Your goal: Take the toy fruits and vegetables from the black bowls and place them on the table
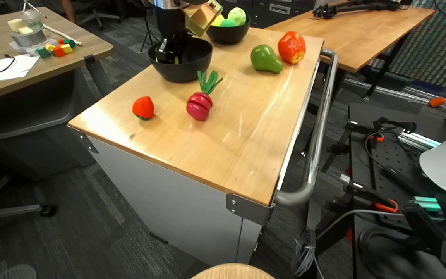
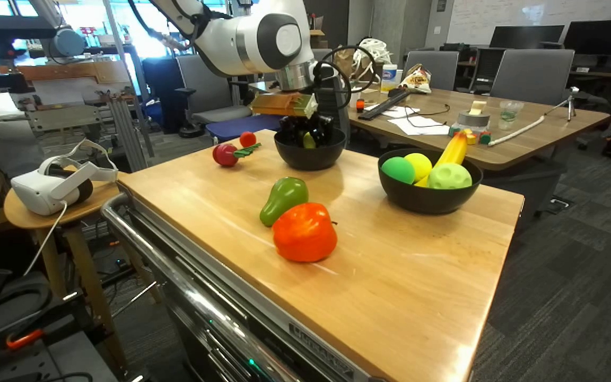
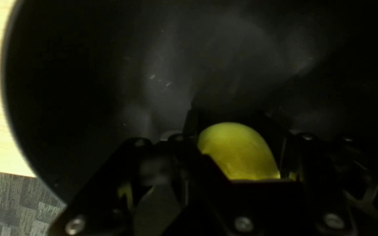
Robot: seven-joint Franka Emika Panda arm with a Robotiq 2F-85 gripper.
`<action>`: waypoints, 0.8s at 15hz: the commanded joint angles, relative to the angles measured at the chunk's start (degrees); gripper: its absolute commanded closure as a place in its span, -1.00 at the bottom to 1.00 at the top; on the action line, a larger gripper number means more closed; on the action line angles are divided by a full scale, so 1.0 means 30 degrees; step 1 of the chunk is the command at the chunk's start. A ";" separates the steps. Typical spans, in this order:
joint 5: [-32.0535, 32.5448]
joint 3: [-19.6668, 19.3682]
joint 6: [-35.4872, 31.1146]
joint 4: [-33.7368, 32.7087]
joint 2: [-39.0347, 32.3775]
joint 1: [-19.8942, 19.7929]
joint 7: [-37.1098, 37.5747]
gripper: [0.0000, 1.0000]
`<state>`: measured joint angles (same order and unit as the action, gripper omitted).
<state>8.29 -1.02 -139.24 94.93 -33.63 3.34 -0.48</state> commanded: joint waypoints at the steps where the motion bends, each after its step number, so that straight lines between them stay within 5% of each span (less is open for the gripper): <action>1: 0.0406 -0.0139 -0.0278 0.0566 0.0951 0.0121 -0.0128 0.71; 4: 0.0983 0.0079 0.1001 0.1093 0.2710 0.0357 -0.1169 1.00; 10: 0.1656 0.1005 0.3275 0.1344 0.5585 0.0566 -0.3307 1.00; 11: 0.1422 0.1163 0.3720 0.1345 0.5804 0.0483 -0.3550 0.49; 12: 0.1296 0.1241 0.3964 0.1353 0.5858 0.0386 -0.3723 0.47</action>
<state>12.93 1.84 -129.47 97.15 -18.68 5.21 -9.00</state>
